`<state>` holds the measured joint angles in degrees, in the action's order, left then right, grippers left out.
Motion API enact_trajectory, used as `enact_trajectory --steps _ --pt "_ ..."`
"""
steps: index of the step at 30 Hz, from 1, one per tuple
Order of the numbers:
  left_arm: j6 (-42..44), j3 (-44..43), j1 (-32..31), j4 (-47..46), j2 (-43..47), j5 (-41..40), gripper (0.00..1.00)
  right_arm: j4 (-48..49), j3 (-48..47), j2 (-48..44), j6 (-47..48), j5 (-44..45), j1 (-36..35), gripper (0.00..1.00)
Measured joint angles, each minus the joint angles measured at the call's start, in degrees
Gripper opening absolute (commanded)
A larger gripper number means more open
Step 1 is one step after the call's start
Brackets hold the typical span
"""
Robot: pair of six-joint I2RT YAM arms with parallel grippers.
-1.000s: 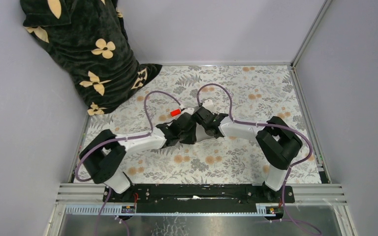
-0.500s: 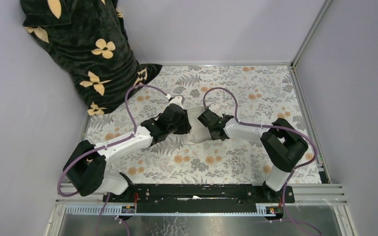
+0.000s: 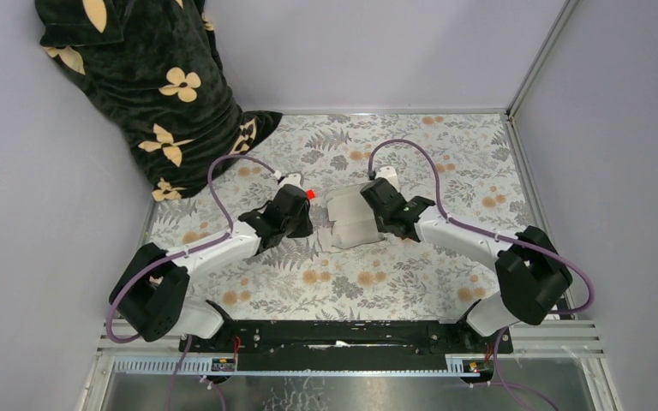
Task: Fold the paper box
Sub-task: Fold the paper box at the center of the board.
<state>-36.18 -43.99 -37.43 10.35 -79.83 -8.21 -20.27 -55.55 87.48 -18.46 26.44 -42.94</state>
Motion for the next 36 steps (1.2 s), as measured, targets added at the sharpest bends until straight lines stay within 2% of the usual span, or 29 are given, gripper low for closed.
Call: enact_trajectory --steps 1,2,8,11,13,15,16,18,19,20,22,23,24,26,28,29,31,34,35,36 --pt "0.0 0.3 0.0 0.0 0.0 -0.1 0.2 0.1 0.0 -0.5 0.3 -0.7 0.0 0.1" --pt "-0.1 0.8 0.2 0.0 0.0 -0.2 0.19 0.2 0.0 -1.0 0.5 -1.9 0.0 0.05" --pt "-0.7 4.7 0.7 -1.0 1.2 0.6 0.27 3.0 0.0 -1.6 2.3 -11.1 0.0 0.1" --pt "-1.3 7.0 1.7 -1.6 2.0 1.8 0.37 4.8 -0.2 -0.6 2.5 -14.6 0.0 0.05" --pt "-1.9 8.2 2.3 -1.8 2.6 2.4 0.4 5.6 -0.3 0.3 2.4 -15.6 0.0 0.07" --pt "-2.3 9.4 2.8 -2.3 3.6 3.0 0.41 5.8 -0.5 1.0 2.7 -15.3 -0.2 0.15" --pt "-2.6 10.2 3.0 -2.7 4.4 3.4 0.44 5.9 -0.5 1.1 3.2 -14.4 -0.5 0.24" --pt "-3.0 11.5 3.5 -3.4 6.2 4.0 0.5 6.2 -0.5 0.9 4.2 -12.2 -1.6 0.54" --pt "-3.3 12.1 3.6 -3.7 7.2 4.1 0.54 6.5 -0.4 0.5 4.2 -11.6 -2.1 0.65" --pt "-3.6 12.7 3.8 -4.0 8.3 4.3 0.58 7.7 0.2 -0.3 4.5 -10.8 -2.6 0.7" --pt "-3.8 13.2 4.2 -4.6 9.8 4.8 0.73 10.0 2.2 -3.6 4.2 -10.5 -3.1 0.77" --pt "-4.0 13.4 4.4 -5.0 10.4 5.2 0.83 10.6 3.1 -5.5 4.2 -10.6 -3.1 0.87" --pt "-4.2 13.6 4.7 -5.6 10.9 5.8 0.88 10.9 3.3 -7.0 4.1 -10.7 -3.1 0.9" --pt "-4.6 14.1 5.2 -6.7 11.7 7.1 0.98 10.6 2.2 -8.3 4.0 -11.1 -3.1 0.86" --pt "-5.1 14.4 5.4 -7.6 12.2 8.2 0.99 8.8 -1.0 -7.2 4.4 -11.4 -3.1 0.87" --pt "-5.5 14.6 5.4 -8.2 12.3 8.8 0.98 8.3 -2.6 -6.3 4.5 -11.6 -3.1 0.76" --pt "-5.7 14.8 5.4 -8.5 12.3 9.4 0.98 8.1 -4.9 -4.7 4.6 -12.7 -3.1 0.42" --pt "-6.4 15.8 5.4 -9.9 12.2 10.2 0.96 7.1 -5.6 -3.5 3.7 -13.9 -3.1 0.33" --pt "-6.8 16.5 5.4 -10.6 12.2 10.6 0.92 6.5 -5.7 -2.8 3.3 -13.9 -3.1 0.33" --pt "-7.1 17.0 5.5 -11.1 12.2 10.8 0.83 5.9 -5.9 -2.1 3.0 -13.9 -3.1 0.33"
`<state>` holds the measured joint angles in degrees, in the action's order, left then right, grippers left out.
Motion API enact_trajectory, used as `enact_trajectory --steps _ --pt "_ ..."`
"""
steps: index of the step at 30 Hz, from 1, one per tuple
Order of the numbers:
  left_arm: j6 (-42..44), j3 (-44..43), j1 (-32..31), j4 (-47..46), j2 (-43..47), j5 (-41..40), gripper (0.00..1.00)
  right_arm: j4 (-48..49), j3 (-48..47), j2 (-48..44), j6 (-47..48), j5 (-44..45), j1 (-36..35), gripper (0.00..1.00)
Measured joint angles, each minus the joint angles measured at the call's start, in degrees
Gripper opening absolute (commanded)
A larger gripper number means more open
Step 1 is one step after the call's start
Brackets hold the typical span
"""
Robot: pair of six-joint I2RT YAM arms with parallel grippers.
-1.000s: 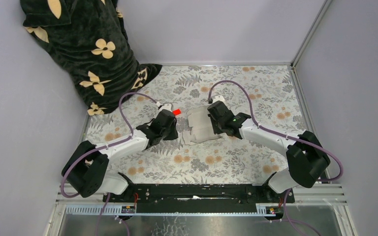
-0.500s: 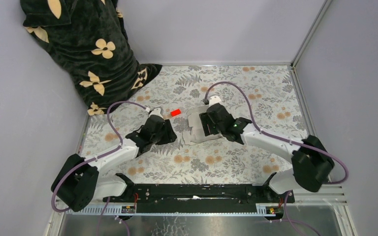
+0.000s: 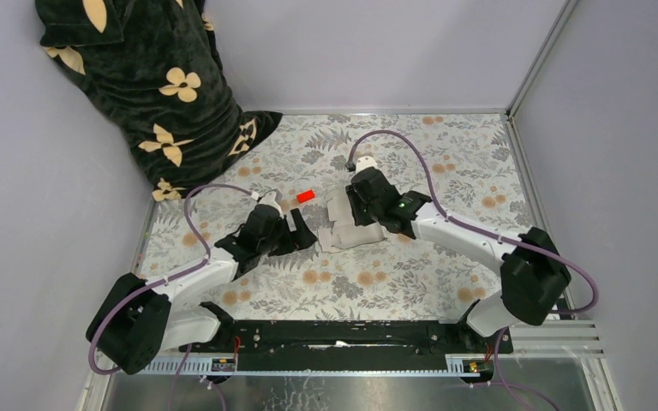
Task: Fold the paper box
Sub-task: Fold the paper box at the center of the board.
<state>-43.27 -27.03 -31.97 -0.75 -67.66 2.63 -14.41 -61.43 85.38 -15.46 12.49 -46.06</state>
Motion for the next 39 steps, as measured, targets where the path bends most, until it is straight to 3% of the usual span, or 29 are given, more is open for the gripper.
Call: enact_trajectory --steps 3,4,11,20,27,34,39 --pt "-0.9 1.5 0.6 -1.2 -0.1 0.9 0.42 -1.1 -0.5 3.0 -1.3 -0.4 0.0 0.34" --pt "-1.2 1.9 0.9 -1.5 -0.2 1.2 0.37 -1.6 -0.5 4.2 -1.9 -0.8 0.0 0.34" --pt "-2.4 3.1 2.9 -5.8 -2.9 3.9 0.26 -2.1 -0.1 8.1 -4.4 -2.5 0.0 0.34" --pt "-4.9 3.9 3.6 -15.4 -13.2 9.7 0.26 -3.2 1.6 8.5 -6.7 -2.6 0.0 0.33" --pt "-7.6 4.3 3.7 -23.2 -16.7 13.4 0.46 -3.0 2.9 10.0 -8.0 -2.4 0.0 0.33" --pt "-8.7 5.2 3.7 -27.4 -17.9 15.0 0.45 -2.7 5.6 10.8 -10.0 -1.9 0.7 0.27" --pt "-9.4 6.1 3.7 -28.9 -18.1 14.8 0.38 -2.3 6.4 10.8 -10.9 -1.9 1.3 0.26"
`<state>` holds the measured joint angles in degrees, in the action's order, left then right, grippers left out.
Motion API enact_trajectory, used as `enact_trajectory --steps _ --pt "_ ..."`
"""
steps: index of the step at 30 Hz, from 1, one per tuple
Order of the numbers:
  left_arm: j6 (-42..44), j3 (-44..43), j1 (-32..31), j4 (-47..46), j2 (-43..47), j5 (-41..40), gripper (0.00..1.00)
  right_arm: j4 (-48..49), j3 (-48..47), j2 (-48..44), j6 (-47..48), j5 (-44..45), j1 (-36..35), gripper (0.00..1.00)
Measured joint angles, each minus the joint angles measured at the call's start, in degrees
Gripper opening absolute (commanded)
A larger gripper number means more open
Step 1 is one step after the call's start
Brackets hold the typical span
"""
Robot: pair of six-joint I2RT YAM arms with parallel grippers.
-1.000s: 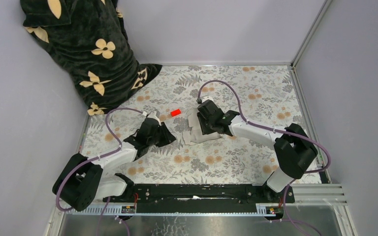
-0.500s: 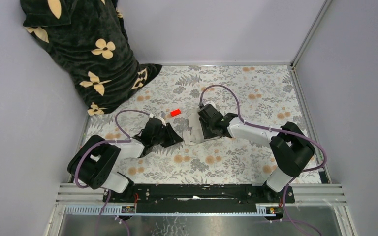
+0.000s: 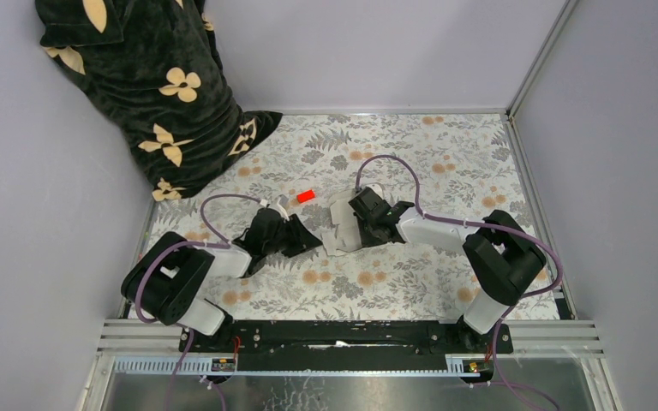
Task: Fold the paper box
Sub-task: Fold the paper box at the center of the board.
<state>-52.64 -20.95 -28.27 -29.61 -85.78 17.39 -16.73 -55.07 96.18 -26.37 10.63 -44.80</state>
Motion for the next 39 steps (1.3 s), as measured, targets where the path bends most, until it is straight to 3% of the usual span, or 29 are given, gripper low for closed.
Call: enact_trajectory --steps 2,8,21,33,36,39 --pt "-0.3 0.5 0.0 -0.3 0.1 -0.5 0.29 0.4 0.0 0.0 -0.2 0.0 0.0 0.26" --pt "-0.7 1.2 0.0 0.9 0.9 -2.3 0.23 1.2 0.1 0.0 -0.7 0.2 0.0 0.26" --pt "-3.4 -3.7 -2.1 -6.6 -8.5 -2.0 0.22 1.9 0.3 0.5 -2.4 0.9 0.0 0.23" --pt "-5.5 -5.5 -7.5 -6.6 -10.0 -3.9 0.21 2.7 0.9 1.2 -4.6 3.8 0.1 0.19" --pt "-5.8 -6.8 -8.3 -6.5 -11.1 -4.5 0.21 3.8 1.2 1.2 -4.8 3.9 0.1 0.23" --pt "-5.7 -7.5 -8.5 -5.3 -11.1 -5.1 0.22 4.9 1.9 0.6 -4.6 3.7 0.1 0.34"
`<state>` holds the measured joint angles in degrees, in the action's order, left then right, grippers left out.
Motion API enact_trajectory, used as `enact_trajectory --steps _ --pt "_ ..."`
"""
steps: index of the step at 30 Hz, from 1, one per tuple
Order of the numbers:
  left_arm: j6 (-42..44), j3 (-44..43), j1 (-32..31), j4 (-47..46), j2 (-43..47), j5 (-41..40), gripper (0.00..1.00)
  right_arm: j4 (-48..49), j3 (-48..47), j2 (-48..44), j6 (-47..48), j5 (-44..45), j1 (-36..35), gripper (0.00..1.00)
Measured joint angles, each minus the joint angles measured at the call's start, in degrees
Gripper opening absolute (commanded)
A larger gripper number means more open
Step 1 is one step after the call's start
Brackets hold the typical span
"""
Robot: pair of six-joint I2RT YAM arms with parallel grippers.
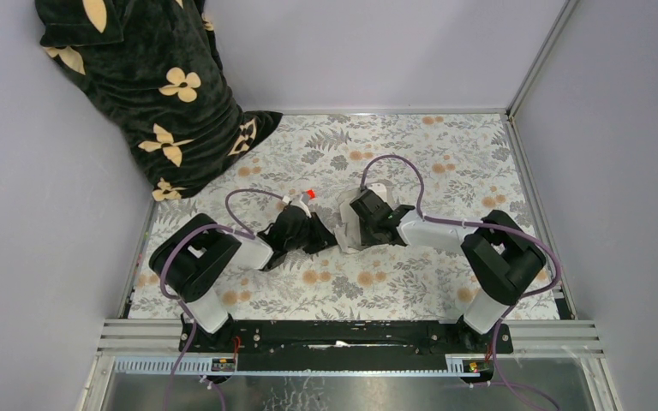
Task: Fold the paper box
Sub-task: Fold the paper box at the center of the board.
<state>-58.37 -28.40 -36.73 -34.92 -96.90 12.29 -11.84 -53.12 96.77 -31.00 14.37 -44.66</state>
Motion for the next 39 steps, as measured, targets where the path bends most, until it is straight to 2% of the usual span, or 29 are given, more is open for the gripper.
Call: enact_trajectory --steps 9,13,17,26,39 --pt "1.7 -4.2 1.3 7.4 0.3 -2.2 0.24 -2.8 0.2 -9.3 5.1 1.2 0.0 0.5" --pt "2.4 -5.6 2.1 8.4 -0.5 -2.4 0.24 -3.4 -1.7 -11.4 6.8 2.8 0.0 0.52" --pt "2.7 -5.6 2.5 8.5 -0.4 -2.3 0.25 -4.3 -1.2 -11.5 8.5 4.8 1.0 0.53" --pt "3.9 -3.3 4.1 9.3 2.4 -2.2 0.27 -1.7 6.9 -12.9 13.8 2.4 12.6 0.6" --pt "4.3 -1.4 5.1 9.7 4.3 -1.0 0.27 1.9 6.9 -7.5 17.8 0.9 12.9 0.64"
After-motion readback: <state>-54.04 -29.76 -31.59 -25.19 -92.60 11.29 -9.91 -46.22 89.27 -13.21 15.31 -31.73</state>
